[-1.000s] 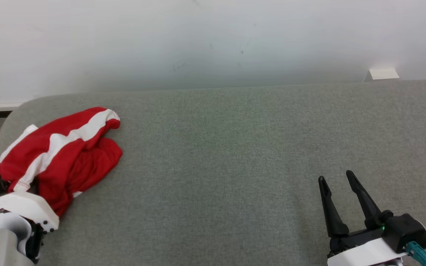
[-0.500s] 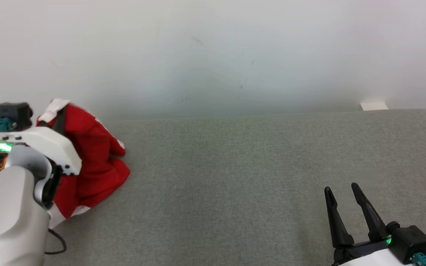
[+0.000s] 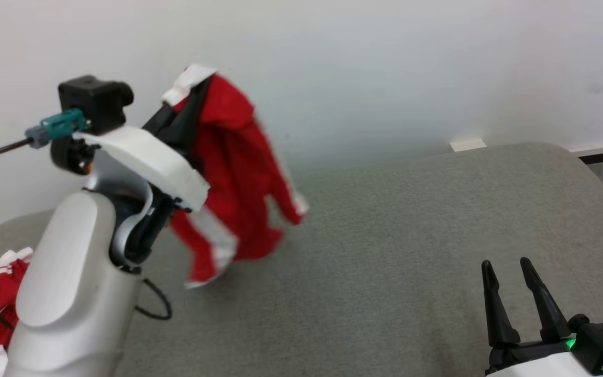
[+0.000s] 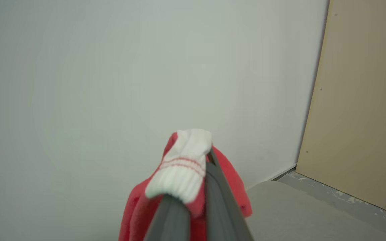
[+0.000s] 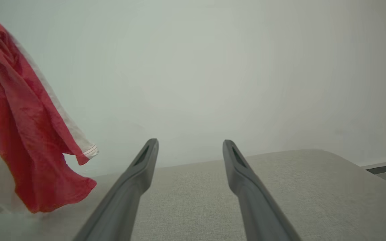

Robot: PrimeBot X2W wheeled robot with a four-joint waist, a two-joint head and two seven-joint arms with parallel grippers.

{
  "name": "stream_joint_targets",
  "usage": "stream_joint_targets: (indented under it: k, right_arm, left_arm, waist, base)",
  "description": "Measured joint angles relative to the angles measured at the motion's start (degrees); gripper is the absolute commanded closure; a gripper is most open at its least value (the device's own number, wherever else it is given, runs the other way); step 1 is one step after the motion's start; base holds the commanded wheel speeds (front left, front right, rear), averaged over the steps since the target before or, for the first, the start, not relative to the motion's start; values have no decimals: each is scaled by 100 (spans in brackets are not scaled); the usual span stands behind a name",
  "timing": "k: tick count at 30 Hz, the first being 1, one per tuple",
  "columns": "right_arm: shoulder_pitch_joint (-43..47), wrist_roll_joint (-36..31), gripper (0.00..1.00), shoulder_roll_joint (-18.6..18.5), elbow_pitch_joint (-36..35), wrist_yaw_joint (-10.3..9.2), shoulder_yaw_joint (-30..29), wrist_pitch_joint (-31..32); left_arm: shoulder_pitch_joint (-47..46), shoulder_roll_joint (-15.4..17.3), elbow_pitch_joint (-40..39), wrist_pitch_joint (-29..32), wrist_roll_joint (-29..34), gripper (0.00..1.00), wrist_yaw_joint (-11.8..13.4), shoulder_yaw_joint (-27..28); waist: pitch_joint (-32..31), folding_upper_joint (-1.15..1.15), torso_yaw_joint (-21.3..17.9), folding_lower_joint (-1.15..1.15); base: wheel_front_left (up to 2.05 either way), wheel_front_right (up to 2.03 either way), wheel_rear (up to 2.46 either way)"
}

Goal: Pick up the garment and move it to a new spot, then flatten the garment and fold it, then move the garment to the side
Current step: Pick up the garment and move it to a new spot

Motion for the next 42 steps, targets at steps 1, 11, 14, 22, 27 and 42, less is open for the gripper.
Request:
stream_joint_targets:
  k: [1, 11, 14, 22, 27, 42]
  right_arm:
    - [8, -15, 0, -1, -8, 0, -36, -1]
    - [91, -186, 0, -9, -8, 0, -156, -1]
    - [122, -213, 0, -27, 25, 0, -145, -1]
    - [104, -256, 0, -163, 58, 0, -107, -1]
    - [102, -254, 0, -204, 101, 0, -38, -1]
    - [137, -237, 0, -237, 137, 0, -59, -1]
  left_arm:
    - [-34, -75, -153, -14, -46, 100, 0, 0]
    - [898, -558, -792, -196, -672, 100, 137, 59]
    - [1699, -614, -479, -517, -693, 100, 137, -11]
    - [2675, -519, 923, -1492, -508, 100, 76, -277]
    - [2692, -486, 1649, -1894, -482, 67, 27, -443]
    - [2465, -236, 2156, -2451, -399, 0, 85, -553]
  waist:
    - [-7, 0, -43, 0]
    - [100, 0, -242, 0]
    - [168, 0, -236, 0]
    - [253, 0, -55, 0]
    - [248, 0, 118, 0]
    - [188, 0, 541, 1]
  base:
    - [0, 0, 0]
    - [0, 0, 0]
    - [0, 0, 0]
    - [0, 0, 0]
    - [0, 0, 0]
    - [0, 0, 0]
